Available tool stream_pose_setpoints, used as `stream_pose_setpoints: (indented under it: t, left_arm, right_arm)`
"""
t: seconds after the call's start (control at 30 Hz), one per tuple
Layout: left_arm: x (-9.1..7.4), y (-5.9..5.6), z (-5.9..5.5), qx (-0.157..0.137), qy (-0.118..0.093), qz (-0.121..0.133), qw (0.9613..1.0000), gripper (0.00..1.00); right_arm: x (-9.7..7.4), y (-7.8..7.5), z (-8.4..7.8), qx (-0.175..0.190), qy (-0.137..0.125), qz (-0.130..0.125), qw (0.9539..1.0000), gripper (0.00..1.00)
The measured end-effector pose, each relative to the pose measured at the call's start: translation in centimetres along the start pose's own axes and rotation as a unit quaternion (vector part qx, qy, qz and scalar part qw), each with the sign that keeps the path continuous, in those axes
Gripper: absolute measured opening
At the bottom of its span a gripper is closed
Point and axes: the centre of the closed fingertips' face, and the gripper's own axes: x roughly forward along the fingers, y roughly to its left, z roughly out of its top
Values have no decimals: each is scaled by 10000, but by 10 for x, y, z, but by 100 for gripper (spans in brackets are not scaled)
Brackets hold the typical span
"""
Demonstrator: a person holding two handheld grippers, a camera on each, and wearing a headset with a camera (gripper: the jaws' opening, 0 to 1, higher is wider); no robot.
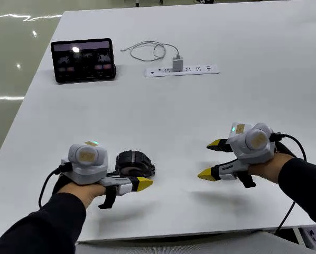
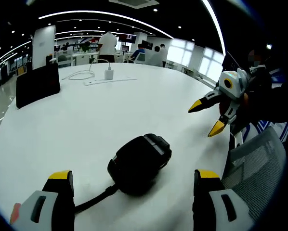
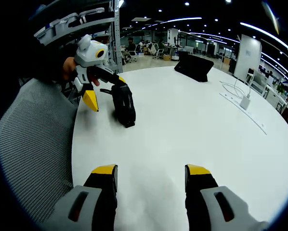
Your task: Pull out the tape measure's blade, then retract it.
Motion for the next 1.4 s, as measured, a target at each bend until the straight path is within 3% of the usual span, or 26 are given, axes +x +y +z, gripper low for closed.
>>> stream_pose_setpoints:
  t: [0.07,0.13,0.27,0.37,0.43,0.67,0.77,1.07,1.1,1.13,1.17,1.27,1.4]
  left_arm:
    - [-8,7,-3,21,32,-15,10000,100]
    - [-16,8,1,-88,-144,-204,9996,100]
    - [-35,16,-5,119,-121,-148,9997,98]
    - [-45,19,-11,83,-86,-212,9997,99]
    - [-52,22,-14,213,-54,-173,9996,99]
    - [-68,30,-32,204,17,-243,9995,100]
    - [-77,37,-38,227,85,-154,9996,100]
    - [-108,53,-37,78,-66,25,9999,100]
    - [-111,61,-34,143,-205,209,9995,100]
    - [-113,64,-34,111,-205,279,9993,99]
    - [-114,63,-34,11,-154,181,9997,99]
    - [-117,63,-28,62,-218,192,9996,100]
    - [-118,63,-25,57,-242,153,9996,100]
  right_arm:
    - [-4,0,-4,17,19,-48,10000,54]
    - [-11,0,-6,74,-31,-113,9999,55]
    - [-22,0,-13,313,-287,-162,9990,59]
    - [-29,-1,-25,341,-229,-310,9987,69]
    - [-35,-1,-31,407,-240,-350,9983,71]
    - [-57,-4,-49,544,-130,-648,9963,78]
    - [-67,-6,-56,624,-131,-758,9951,83]
    - [-96,-9,-67,768,-155,-1050,9914,95]
    - [-100,-9,-70,846,-165,-1050,9907,97]
    - [-103,-8,-69,916,-225,-1032,9902,100]
    - [-109,-4,-71,921,-270,-995,9904,100]
    - [-122,-1,-79,994,-354,-1020,9892,100]
    - [-136,0,-93,1140,-321,-1199,9857,100]
